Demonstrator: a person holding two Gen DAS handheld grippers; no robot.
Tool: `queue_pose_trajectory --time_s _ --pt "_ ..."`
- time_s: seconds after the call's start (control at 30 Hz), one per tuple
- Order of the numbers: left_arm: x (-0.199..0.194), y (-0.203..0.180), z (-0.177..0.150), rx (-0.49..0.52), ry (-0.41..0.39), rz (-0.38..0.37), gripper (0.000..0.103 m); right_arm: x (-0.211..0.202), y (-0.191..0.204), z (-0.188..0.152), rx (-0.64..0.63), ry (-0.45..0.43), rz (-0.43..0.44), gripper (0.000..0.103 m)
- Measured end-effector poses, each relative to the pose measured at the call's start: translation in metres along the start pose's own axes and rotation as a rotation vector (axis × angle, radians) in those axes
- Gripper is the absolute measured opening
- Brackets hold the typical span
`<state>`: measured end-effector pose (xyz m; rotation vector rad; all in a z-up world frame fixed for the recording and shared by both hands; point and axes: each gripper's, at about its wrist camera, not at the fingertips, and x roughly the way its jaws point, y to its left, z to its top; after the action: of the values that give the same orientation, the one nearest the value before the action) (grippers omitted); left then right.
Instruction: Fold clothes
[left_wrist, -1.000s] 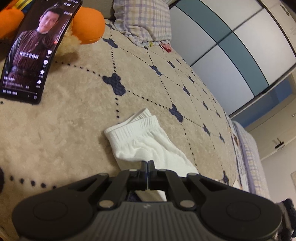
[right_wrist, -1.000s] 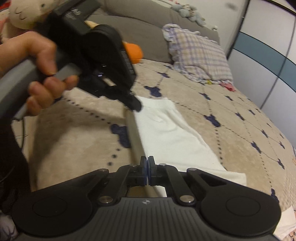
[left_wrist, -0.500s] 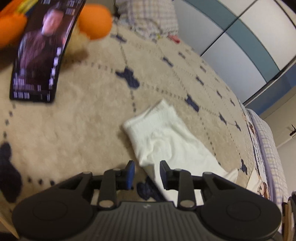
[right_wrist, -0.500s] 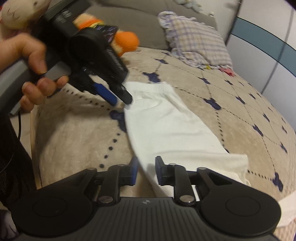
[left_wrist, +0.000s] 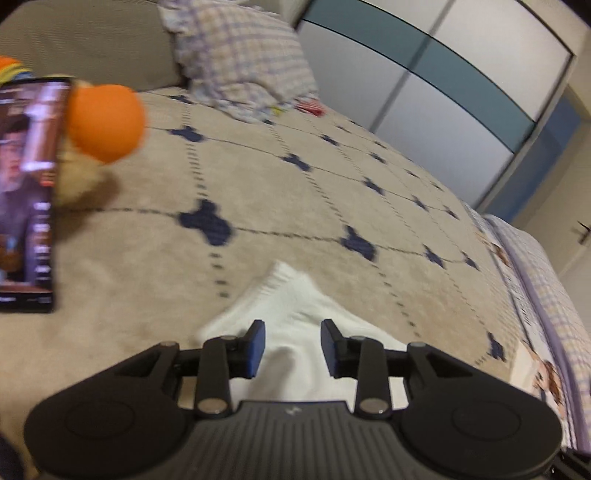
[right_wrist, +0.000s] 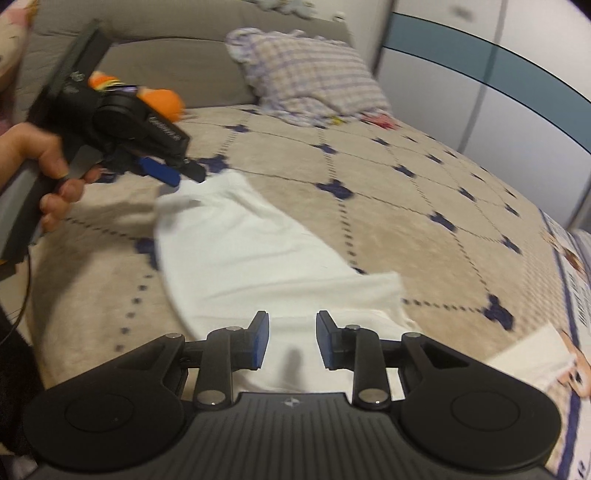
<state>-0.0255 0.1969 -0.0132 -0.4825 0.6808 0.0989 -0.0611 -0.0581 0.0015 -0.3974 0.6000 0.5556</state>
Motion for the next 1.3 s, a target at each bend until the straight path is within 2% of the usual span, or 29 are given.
queue_pose_trajectory --time_s 0.17,0.3,0.47,0.73,1.0,1.3 --pt "0.018 -0.020 0.000 0.059 0.021 -0.046 0.030 0.003 -0.018 -0.004 0.048 0.024 -0.073 0.030" --pt "0.023 -0.038 -0.005 0.082 0.052 -0.092 0.030 0.007 -0.043 -0.008 0.134 0.068 -0.144 0.031" --pt "0.026 -0.067 -0.017 0.132 0.091 -0.175 0.030 0.017 -0.083 -0.013 0.228 0.128 -0.246 0.031" --pt "0.034 -0.108 -0.039 0.237 0.155 -0.307 0.030 0.034 -0.140 -0.025 0.359 0.197 -0.350 0.035" --pt "0.043 -0.135 -0.056 0.291 0.232 -0.411 0.030 0.050 -0.177 -0.032 0.478 0.237 -0.398 0.035" --pt "0.050 -0.150 -0.066 0.339 0.289 -0.458 0.030 0.063 -0.189 -0.039 0.542 0.274 -0.412 0.039"
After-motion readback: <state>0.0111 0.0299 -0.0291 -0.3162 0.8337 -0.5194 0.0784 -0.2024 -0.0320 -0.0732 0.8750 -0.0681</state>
